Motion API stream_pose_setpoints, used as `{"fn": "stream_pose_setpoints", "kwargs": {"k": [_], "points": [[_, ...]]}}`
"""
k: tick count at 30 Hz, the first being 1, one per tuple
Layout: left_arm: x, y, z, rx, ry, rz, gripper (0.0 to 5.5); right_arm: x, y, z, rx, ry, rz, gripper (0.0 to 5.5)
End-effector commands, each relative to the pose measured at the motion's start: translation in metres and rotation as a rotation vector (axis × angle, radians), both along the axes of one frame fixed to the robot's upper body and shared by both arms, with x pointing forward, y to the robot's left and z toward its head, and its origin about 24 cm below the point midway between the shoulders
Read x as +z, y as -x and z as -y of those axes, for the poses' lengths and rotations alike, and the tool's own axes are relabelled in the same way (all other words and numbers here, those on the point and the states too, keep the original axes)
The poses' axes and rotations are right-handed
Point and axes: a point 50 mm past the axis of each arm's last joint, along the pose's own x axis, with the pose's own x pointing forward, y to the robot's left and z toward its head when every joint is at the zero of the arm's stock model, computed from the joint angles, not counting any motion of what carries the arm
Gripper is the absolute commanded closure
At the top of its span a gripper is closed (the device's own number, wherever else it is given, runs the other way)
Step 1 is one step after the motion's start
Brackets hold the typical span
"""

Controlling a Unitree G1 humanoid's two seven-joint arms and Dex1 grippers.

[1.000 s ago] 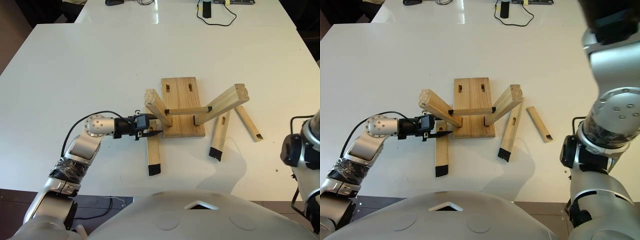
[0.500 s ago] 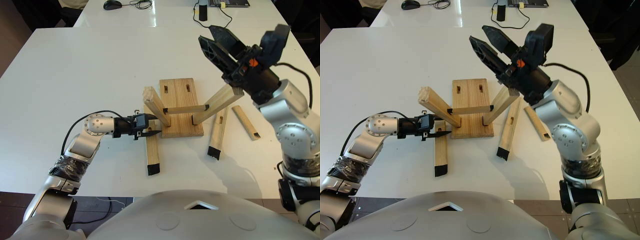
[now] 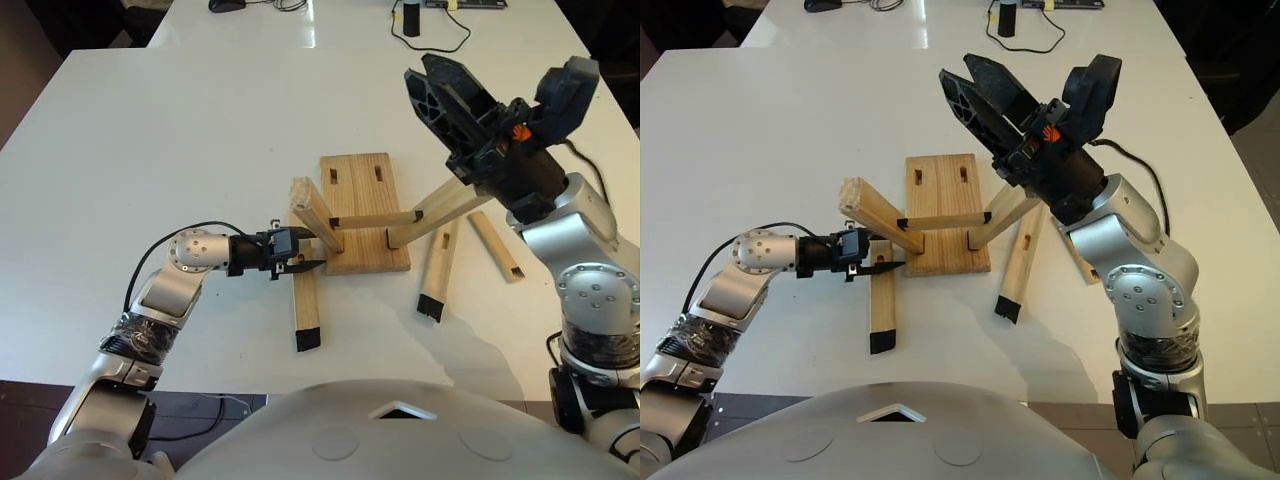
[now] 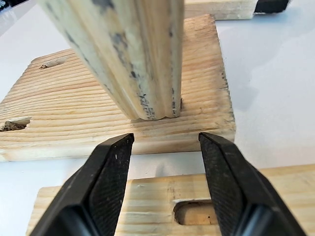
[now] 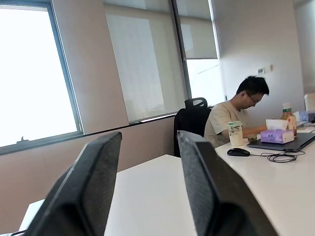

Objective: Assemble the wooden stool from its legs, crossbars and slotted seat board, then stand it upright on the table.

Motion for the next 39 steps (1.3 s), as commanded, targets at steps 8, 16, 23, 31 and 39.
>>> {"fn": "stream_pose_setpoints", "kwargs": {"k": [8,16,23,31,39], "points": [[-0.013,0.009,0.003,0.012,-0.036,-0.052,3.03,0.071,-0.02,0.028,-0.046,-0.13,0.085,3.39],[-0.017,0.023,-0.007,-0.016,-0.099,-0.062,3.03,-0.007,-0.042,0.099,-0.401,-0.002,-0.205,3.39],[-0.03,0.013,-0.054,0.04,-0.29,-0.03,3.03,-0.107,-0.007,0.083,-0.369,0.321,-0.499,3.39],[-0.039,-0.003,-0.085,0.046,-0.404,0.048,3.03,-0.156,0.028,0.069,-0.219,0.616,-0.6,3.39],[-0.015,-0.032,-0.066,0.076,-0.276,0.218,3.03,-0.164,0.032,0.114,-0.268,0.935,-0.567,3.39]]}}
